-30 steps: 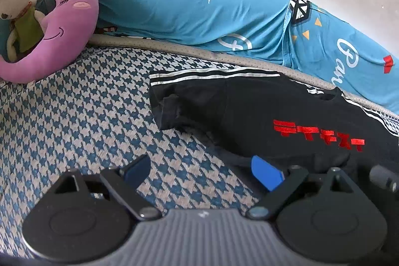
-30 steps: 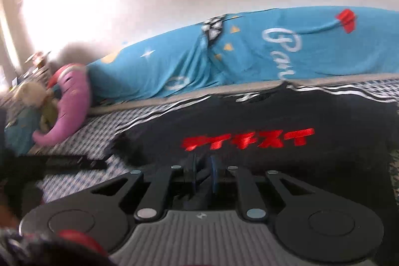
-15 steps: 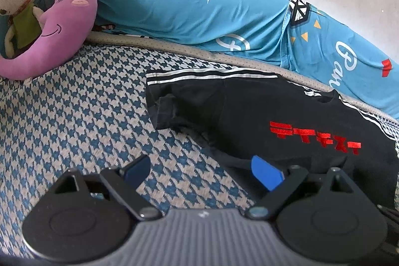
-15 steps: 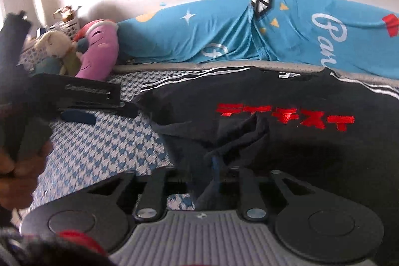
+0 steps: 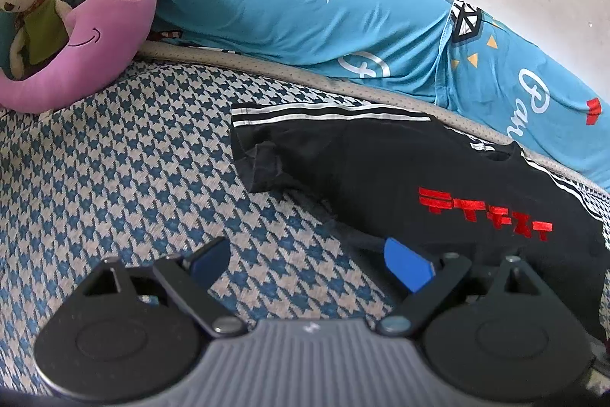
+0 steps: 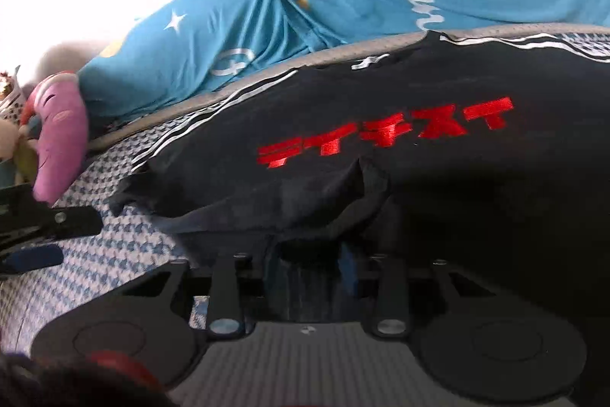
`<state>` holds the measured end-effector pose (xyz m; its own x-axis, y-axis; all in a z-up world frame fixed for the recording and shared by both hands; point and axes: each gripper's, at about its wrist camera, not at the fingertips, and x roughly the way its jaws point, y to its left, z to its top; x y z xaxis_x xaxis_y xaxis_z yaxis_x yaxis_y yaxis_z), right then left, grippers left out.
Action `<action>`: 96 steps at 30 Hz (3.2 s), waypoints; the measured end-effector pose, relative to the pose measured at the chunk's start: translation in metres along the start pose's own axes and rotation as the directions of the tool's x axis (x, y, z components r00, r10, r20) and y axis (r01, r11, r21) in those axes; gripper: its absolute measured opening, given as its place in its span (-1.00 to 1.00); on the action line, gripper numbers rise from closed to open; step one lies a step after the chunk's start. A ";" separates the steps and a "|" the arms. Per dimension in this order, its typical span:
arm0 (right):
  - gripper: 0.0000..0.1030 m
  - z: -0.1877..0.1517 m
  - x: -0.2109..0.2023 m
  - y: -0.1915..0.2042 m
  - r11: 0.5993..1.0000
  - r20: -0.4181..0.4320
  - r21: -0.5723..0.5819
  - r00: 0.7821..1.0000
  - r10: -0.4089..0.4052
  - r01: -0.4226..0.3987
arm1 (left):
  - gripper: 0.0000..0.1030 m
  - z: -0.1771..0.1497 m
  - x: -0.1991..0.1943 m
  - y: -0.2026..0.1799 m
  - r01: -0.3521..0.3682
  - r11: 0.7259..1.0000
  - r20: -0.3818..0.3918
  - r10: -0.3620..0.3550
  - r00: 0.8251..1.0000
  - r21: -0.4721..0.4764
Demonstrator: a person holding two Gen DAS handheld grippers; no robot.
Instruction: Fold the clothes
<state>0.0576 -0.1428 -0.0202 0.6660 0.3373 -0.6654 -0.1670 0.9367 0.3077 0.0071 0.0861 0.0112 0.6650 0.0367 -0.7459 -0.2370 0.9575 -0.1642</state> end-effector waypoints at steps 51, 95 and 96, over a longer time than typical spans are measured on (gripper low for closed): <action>-0.79 -0.105 -0.105 0.112 0.650 -0.322 -0.373 0.749 0.579 -0.662 | 0.86 0.000 -0.059 0.083 -0.086 0.996 0.101 0.087 0.991 -0.008; -0.57 -0.114 -0.244 -0.131 0.957 0.095 0.173 0.963 -0.251 0.232 | 0.86 -0.076 -0.052 -0.001 0.071 0.975 -0.026 -0.067 0.997 0.213; -0.50 -0.115 -0.244 -0.134 0.954 0.092 0.188 0.963 -0.253 0.232 | 0.86 -0.077 -0.053 -0.001 0.072 0.975 -0.026 -0.068 0.997 0.209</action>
<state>-0.1659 -0.3397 0.0223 0.7507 0.0796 -0.6558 0.1323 0.9545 0.2673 -0.0820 0.0616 0.0012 0.6611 -0.0363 -0.7494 -0.0348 0.9963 -0.0790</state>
